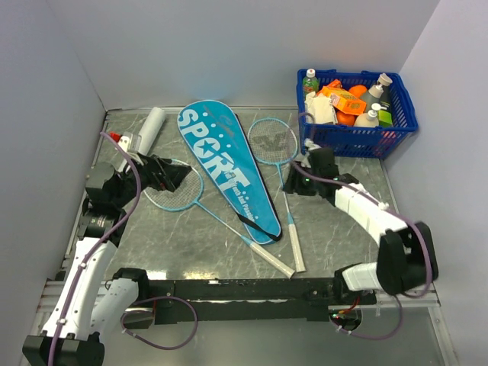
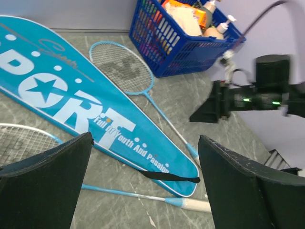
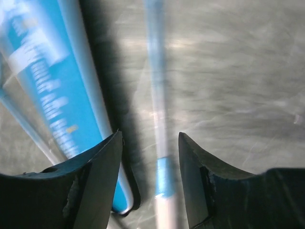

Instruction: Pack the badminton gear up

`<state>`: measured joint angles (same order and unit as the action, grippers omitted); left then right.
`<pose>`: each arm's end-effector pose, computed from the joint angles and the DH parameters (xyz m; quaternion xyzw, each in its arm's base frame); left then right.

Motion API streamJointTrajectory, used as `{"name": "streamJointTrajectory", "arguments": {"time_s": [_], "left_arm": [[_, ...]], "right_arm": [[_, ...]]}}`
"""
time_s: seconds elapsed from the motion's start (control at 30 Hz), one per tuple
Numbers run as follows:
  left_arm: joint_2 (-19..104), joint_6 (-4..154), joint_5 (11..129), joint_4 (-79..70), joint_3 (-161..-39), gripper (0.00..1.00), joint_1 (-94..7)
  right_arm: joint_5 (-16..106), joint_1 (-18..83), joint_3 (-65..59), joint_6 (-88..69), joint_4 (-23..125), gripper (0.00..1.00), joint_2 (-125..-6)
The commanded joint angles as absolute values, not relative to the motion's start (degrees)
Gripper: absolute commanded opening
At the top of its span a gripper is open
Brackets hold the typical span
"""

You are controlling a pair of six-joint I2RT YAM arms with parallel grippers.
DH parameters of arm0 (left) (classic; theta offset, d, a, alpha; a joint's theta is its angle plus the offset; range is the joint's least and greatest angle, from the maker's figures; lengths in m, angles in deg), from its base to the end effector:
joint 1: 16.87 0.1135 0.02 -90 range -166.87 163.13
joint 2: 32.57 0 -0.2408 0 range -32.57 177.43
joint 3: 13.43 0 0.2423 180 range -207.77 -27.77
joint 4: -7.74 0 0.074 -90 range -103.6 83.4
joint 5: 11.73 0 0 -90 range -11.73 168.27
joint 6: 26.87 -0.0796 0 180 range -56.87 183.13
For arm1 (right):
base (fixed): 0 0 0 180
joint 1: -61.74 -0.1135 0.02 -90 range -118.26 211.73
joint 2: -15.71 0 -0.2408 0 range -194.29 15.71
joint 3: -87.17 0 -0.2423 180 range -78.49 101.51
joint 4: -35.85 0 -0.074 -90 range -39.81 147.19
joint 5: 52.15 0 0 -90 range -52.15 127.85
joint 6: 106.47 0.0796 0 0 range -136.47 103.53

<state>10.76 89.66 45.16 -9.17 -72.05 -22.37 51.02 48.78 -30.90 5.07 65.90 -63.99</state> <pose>0.2140 -0.0643 0.3387 0.0698 0.7120 -0.3807 0.5858 0.2975 0.0871 0.1642 0.0282 0.9274 0.2082 0.3097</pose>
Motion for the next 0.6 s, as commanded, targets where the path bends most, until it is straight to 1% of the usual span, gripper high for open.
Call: {"name": "streamJointTrajectory", "arguments": {"time_s": [0.0, 0.03, 0.17, 0.27, 0.43, 0.57], "left_arm": [[9.97, 87.92, 48.21, -10.82, -74.27, 0.96, -22.67], [9.96, 87.92, 48.73, -11.0, -74.18, 0.96, -22.67], [9.7, 88.97, 52.42, -11.35, -73.74, 0.97, -22.67], [10.23, 90.02, 57.51, -13.54, -74.79, 0.96, -22.59], [10.93, 89.41, 65.33, -17.58, -75.68, 0.97, -22.5], [9.44, 89.59, 67.98, -18.03, -74.54, 0.96, -22.41]], "right_arm": [[43.91, 36.18, -23.04, -3.01, 69.96, 0.59, -56.02], [45.48, 32.59, -22.43, -3.54, 70.32, 0.59, -56.01], [49.44, 25.1, -21.02, -6.53, 70.15, 0.6, -56.88], [50.69, 19.75, -19.79, -9.08, 69.01, 0.61, -60.83], [49.71, 15.33, -15.14, -11.98, 68.83, 0.63, -71.64], [48.57, 12.17, -10.74, -13.39, 68.91, 0.63, -79.89]]}}
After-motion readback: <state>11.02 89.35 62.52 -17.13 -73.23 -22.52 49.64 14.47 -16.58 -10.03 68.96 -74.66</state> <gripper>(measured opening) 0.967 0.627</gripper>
